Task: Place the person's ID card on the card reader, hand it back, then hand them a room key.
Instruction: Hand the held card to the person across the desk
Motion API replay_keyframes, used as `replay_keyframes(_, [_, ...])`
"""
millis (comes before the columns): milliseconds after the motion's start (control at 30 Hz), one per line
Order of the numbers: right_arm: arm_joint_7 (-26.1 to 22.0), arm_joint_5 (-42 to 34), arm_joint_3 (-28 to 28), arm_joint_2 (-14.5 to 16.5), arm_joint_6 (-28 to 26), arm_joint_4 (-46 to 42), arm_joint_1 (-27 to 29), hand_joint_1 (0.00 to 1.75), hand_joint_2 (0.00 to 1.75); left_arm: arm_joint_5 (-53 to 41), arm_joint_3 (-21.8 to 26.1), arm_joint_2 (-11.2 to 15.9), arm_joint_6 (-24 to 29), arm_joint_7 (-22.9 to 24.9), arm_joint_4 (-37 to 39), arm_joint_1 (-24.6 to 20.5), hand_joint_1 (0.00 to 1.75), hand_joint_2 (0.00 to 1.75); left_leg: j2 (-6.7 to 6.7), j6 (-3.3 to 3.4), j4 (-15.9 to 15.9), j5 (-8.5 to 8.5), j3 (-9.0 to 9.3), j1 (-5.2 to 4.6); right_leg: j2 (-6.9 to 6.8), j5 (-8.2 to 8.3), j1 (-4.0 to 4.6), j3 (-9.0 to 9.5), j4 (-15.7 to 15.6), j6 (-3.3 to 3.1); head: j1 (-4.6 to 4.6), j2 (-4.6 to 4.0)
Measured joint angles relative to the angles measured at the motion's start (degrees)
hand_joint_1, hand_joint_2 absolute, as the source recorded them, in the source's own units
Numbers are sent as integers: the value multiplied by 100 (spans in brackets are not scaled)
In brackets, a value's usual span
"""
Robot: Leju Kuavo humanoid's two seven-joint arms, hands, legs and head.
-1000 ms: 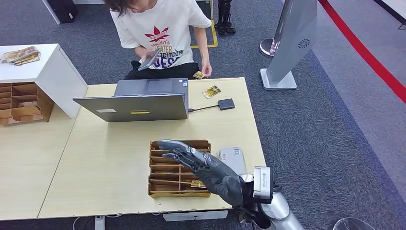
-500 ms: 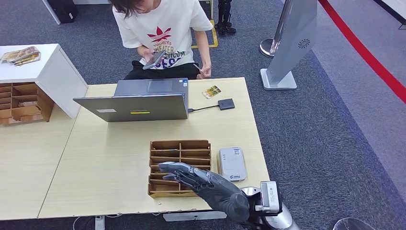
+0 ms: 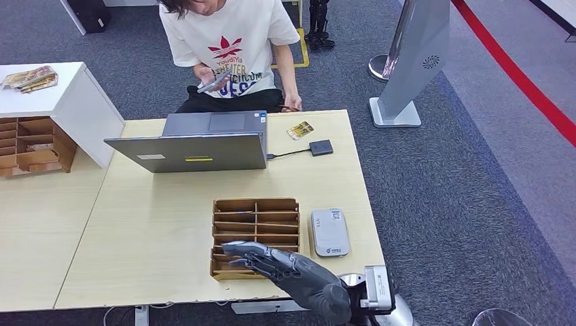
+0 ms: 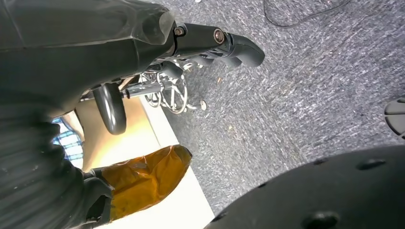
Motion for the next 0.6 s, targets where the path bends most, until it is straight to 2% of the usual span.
replay_keyframes(267, [-63,-69,43,-51,155,0,9,0,0,-78,-2,7,-69,106,0,-1,0,175,0,0,0,0,0,0,0,0,0,0,0,0,1,0])
replay_keyframes(600, [-122,-900,166,-56,885,5,7,0,0,-394,-141,7,-163,308,0,-17,0,175,0,0,0,0,0,0,0,0,0,0,0,0,0,0])
